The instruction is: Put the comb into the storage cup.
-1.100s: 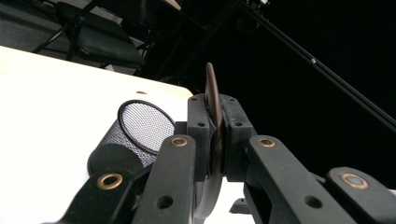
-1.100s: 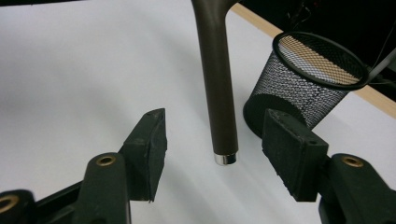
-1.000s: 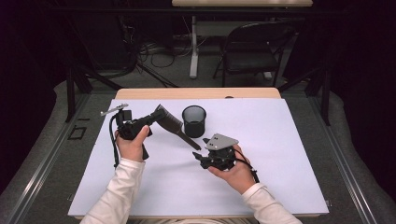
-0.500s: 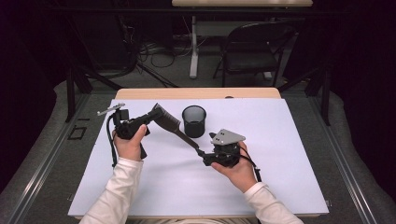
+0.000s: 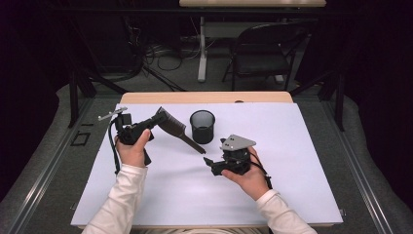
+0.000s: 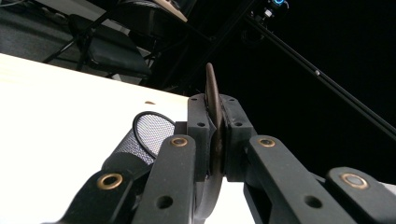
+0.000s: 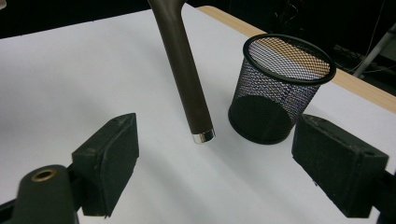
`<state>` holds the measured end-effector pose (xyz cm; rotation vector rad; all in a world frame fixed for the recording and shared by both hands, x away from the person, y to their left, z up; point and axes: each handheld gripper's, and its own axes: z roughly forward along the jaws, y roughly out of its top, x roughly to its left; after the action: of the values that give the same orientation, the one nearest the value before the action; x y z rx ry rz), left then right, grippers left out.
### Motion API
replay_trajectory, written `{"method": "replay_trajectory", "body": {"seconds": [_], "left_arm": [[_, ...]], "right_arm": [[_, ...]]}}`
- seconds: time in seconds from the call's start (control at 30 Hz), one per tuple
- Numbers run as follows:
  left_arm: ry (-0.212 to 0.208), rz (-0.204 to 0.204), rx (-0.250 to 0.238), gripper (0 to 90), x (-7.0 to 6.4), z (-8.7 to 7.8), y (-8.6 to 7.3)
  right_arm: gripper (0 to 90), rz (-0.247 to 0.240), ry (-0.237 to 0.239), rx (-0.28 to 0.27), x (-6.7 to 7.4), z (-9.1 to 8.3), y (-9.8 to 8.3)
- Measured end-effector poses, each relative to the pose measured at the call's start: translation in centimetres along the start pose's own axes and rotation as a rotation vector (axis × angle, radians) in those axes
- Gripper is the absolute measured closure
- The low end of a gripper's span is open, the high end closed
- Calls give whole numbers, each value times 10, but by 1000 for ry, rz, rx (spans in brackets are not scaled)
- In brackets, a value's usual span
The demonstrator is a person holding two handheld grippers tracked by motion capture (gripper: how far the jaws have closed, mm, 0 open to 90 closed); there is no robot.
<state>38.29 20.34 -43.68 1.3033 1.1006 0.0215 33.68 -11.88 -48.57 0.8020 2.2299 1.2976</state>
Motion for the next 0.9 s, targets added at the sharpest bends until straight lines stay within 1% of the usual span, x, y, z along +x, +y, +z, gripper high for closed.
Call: {"method": "replay_trajectory", "body": {"seconds": [0.07,0.13,0.2,0.3,0.4,0.5,0.7,0.87,0.9], "left_arm": [[1,1,-3,846,1,-1,0],[2,1,-8,846,1,-1,1],[4,3,-7,847,2,-2,2],[10,-3,-12,846,3,-2,2],[15,-8,-15,846,4,-2,2],[19,-10,-23,847,5,-4,4],[24,-13,-35,847,7,-8,6],[31,-13,-46,846,7,-10,7],[34,-5,-45,846,7,-10,8]], "right_arm": [[150,0,0,-2,0,-1,0],[150,11,9,-2,-2,-2,1],[148,10,15,-1,-3,-4,0],[144,18,20,-5,-5,-6,0],[139,27,8,1,-8,-6,0],[116,33,5,1,-11,-6,0],[44,57,7,-3,-20,-9,1],[1,80,-10,-9,-27,-12,0],[0,80,-10,-9,-29,-13,0]]}}
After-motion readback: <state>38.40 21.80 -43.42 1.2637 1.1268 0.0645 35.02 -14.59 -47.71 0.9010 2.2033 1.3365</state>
